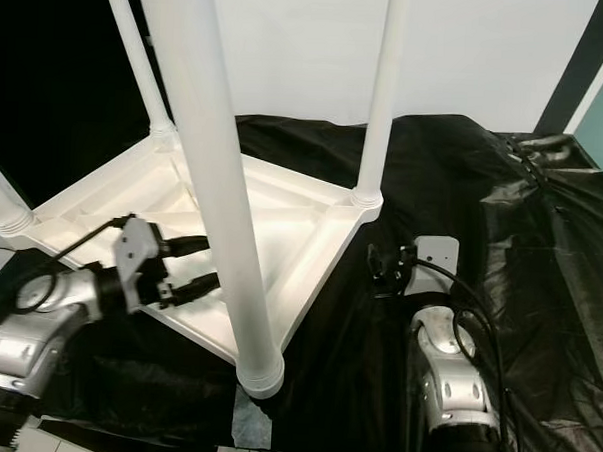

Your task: Building children table

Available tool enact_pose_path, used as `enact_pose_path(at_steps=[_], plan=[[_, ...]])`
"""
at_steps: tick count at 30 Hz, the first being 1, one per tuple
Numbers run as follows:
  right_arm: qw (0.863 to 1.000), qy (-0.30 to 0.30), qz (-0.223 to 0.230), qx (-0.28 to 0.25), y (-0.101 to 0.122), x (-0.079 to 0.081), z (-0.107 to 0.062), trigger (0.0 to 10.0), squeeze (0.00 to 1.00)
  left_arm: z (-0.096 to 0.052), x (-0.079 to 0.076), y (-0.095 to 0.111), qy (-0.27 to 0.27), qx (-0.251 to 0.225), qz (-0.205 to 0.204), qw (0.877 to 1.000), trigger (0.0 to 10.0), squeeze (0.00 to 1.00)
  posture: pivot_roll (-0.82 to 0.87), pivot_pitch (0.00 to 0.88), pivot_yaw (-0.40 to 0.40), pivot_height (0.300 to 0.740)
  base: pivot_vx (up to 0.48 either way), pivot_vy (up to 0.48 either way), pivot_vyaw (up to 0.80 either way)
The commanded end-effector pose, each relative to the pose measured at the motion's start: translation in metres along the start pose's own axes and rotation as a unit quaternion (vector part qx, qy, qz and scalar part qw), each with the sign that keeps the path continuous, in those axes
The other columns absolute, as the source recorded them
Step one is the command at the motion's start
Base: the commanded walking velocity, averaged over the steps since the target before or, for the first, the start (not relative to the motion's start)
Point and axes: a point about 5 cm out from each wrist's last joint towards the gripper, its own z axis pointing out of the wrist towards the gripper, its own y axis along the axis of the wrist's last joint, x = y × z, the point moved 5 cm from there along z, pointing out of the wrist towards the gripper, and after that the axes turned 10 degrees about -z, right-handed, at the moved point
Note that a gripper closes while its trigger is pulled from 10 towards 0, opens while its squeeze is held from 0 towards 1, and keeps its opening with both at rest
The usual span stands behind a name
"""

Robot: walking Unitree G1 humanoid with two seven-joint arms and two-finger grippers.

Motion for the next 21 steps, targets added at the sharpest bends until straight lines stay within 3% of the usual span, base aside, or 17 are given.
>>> enact_pose_path(at_steps=[1, 10, 18, 21], plan=[[1.0, 0.01, -0.001, -0.002, 0.001, 0.005, -0.002, 10.0, 0.0, -0.006, 0.002, -0.005, -0.007, 0.015, 0.006, 1.0, 10.0, 0.0, 0.04, 0.0, 0.039, 0.74, 0.0, 0.0, 0.0], [1.0, 0.014, -0.003, 0.007, -0.002, 0.004, -0.003, 10.0, 0.0, -0.017, 0.004, -0.016, -0.016, 0.048, 0.013, 0.999, 10.0, 0.0, 0.04, 0.0, 0.033, 0.74, 0.0, 0.0, 0.0], [0.999, 0.034, -0.019, 0.014, -0.004, 0.006, -0.006, 10.0, 0.0, -0.037, -0.002, -0.042, -0.058, 0.13, 0.049, 0.989, 10.0, 0.0, 0.04, 0.0, 0.023, 0.74, 0.0, 0.0, 0.0], [0.999, 0.036, -0.02, 0.014, -0.004, 0.006, -0.006, 10.0, 0.0, -0.038, -0.003, -0.044, -0.064, 0.139, 0.053, 0.987, 10.0, 0.0, 0.04, 0.0, 0.023, 0.74, 0.0, 0.0, 0.0]])
